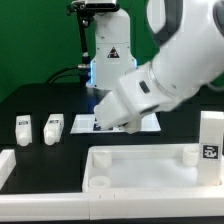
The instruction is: Assemble desk
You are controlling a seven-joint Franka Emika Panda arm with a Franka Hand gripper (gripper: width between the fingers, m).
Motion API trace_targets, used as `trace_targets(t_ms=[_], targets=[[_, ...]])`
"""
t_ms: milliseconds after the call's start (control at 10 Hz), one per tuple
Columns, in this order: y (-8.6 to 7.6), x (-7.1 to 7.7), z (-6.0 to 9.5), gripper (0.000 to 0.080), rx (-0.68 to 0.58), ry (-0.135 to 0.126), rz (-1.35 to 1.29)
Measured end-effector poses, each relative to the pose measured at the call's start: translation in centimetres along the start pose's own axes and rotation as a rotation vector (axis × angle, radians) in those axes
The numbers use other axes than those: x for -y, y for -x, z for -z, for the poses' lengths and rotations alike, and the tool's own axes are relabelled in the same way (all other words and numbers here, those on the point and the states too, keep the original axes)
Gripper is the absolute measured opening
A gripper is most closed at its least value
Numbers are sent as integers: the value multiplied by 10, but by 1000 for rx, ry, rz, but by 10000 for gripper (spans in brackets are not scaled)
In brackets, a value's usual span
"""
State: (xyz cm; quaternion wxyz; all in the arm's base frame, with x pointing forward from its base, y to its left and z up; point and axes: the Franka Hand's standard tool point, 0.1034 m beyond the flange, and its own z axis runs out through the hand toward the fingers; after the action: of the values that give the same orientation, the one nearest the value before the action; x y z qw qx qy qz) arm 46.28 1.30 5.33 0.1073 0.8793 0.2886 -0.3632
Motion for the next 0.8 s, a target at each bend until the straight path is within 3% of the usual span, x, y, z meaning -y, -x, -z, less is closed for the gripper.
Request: trace_targets(t_ms=[100,200,300,400,600,700,800], targets=[[5,-16,21,284,-76,-61,-61],[15,-29,32,284,-113,-88,-98],[19,-39,39,284,-154,-89,-116],[12,-42,39,285,-240,-60,-120],[15,-45,40,285,-344,-59,-134],[26,-50,54,285,-331,-162,-176],[26,-69,76,285,-421,-224,-190]])
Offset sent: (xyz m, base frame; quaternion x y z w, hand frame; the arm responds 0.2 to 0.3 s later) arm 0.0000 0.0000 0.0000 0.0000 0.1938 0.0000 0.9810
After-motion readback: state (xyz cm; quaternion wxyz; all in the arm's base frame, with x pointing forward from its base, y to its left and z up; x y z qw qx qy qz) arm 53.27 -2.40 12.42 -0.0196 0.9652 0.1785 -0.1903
